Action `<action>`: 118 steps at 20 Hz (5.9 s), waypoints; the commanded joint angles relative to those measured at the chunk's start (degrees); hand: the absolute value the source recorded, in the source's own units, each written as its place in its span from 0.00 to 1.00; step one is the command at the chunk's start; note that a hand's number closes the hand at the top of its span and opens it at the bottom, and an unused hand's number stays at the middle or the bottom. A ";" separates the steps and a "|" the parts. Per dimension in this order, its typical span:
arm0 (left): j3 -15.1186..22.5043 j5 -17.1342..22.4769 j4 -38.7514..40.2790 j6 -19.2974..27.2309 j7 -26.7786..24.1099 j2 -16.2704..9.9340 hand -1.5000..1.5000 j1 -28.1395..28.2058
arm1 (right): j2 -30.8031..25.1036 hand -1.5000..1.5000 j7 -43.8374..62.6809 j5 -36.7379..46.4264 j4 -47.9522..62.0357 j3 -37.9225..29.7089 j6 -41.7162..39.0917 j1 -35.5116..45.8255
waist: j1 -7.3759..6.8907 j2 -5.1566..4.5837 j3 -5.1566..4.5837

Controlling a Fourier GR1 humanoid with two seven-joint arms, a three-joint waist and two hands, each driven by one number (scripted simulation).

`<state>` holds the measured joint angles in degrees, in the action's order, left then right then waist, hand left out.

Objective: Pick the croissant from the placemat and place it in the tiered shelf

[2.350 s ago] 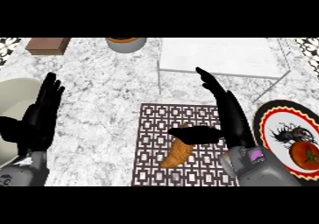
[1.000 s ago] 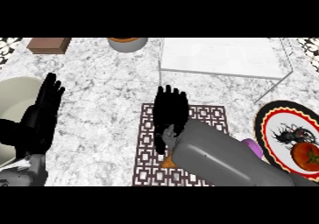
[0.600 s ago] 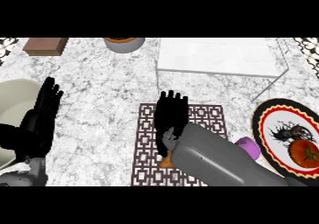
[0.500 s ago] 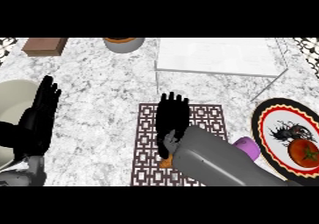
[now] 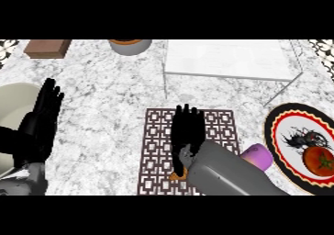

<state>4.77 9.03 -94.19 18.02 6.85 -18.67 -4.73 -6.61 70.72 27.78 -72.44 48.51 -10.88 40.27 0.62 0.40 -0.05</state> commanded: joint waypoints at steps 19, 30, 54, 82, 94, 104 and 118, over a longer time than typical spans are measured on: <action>-1.12 -1.18 -0.36 -2.66 -0.54 1.53 0.50 1.06 | 5.72 1.00 5.75 9.56 2.05 -4.45 -5.39 -10.55 | -0.64 -0.31 -0.01; 0.75 -5.70 -0.62 -0.03 0.88 5.54 0.50 0.48 | 3.98 1.00 -7.80 20.58 -1.76 -5.55 4.20 -16.17 | -0.44 -0.33 0.06; -3.09 -4.78 -1.30 -3.32 2.84 4.73 0.50 -0.43 | 6.58 1.00 7.88 30.85 -33.21 -19.04 10.87 -0.79 | 0.16 0.17 -0.02; -4.99 -6.25 -1.35 -6.22 2.31 6.14 0.50 -0.76 | 3.99 1.00 -23.72 34.56 -4.97 -49.98 25.17 5.59 | -1.36 -0.63 0.06; -5.66 -6.30 -4.37 -7.42 4.70 6.81 0.50 -0.89 | 1.90 1.00 -32.25 28.75 13.68 -59.21 38.23 13.87 | -2.10 -0.76 0.09; -6.63 -8.08 0.78 -8.20 0.47 7.98 0.50 -1.37 | 1.71 0.00 -42.69 18.31 25.46 -61.89 37.72 19.01 | -1.50 -0.67 0.05; -7.15 -8.60 -4.84 -7.78 3.05 8.65 0.50 2.36 | -3.70 0.00 -40.16 12.18 2.30 -64.78 38.17 8.65 | -0.24 -0.07 0.06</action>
<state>-2.66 1.05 -96.33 9.63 8.59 -10.34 -3.87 -8.80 28.00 39.95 -63.69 -15.77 26.72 53.42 0.21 0.22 -0.03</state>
